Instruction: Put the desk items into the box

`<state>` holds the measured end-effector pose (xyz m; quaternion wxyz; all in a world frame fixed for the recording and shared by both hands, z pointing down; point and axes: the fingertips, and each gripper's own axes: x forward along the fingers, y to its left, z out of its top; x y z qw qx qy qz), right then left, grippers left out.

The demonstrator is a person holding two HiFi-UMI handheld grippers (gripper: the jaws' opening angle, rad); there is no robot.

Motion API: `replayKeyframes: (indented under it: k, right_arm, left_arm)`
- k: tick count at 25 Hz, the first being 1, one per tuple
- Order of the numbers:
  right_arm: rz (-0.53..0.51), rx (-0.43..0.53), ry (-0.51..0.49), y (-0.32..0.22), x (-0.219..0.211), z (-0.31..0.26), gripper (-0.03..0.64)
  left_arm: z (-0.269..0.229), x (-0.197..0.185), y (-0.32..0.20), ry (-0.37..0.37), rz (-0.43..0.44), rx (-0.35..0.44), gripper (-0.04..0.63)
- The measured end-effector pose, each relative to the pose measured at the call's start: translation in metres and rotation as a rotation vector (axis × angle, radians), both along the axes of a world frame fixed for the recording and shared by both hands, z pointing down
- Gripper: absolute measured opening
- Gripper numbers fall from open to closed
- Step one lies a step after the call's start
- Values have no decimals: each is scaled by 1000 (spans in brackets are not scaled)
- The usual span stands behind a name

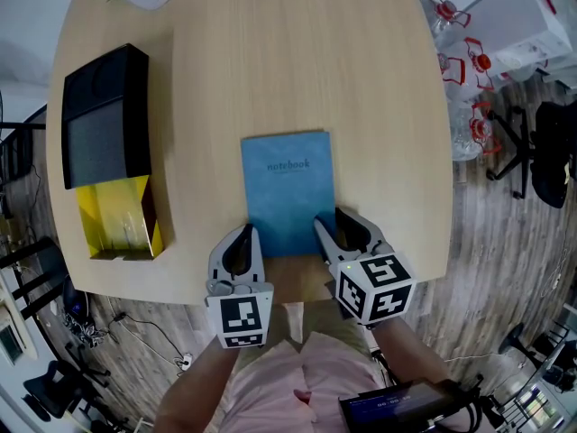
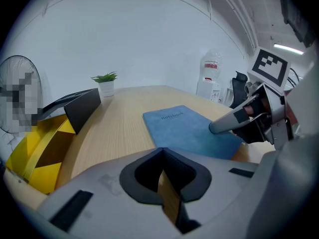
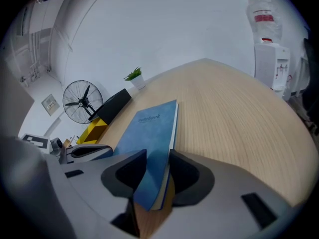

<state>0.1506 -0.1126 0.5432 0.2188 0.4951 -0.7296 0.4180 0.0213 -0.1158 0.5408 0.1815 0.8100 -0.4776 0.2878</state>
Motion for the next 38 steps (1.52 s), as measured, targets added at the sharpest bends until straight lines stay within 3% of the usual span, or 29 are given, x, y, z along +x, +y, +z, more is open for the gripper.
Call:
replayKeyframes:
  k: [6,9,12,14,19,26,38]
  right_arm:
    - [75,-26,-162,-1,2,-4,135]
    - [122,-50,-342,-1,0,-15,129]
    - [80,-50,-503,-1,-18,-32,78]
    - [29,-33,-477,-2,-31,-36,75]
    - [-3,11,-297,-3,-31,-27,92]
    - [-31,0,-300,-2,-35,-31,56]
    - [-14,-6,-293,23,-38,-28,51]
  left_arm:
    - [1,-2,-1,-2,-2,1,9]
    - [1,-2,0,1,-3,0,9]
    - [1,-2,-1,4,-4,-3,9]
    - [1,-1,0,7,-5,-6,9]
    - [1,0,0,16,-2,-12,9]
    - [1,-1,1,15,-2,-3,9]
    - [3,-5,28,22,19,-17,9]
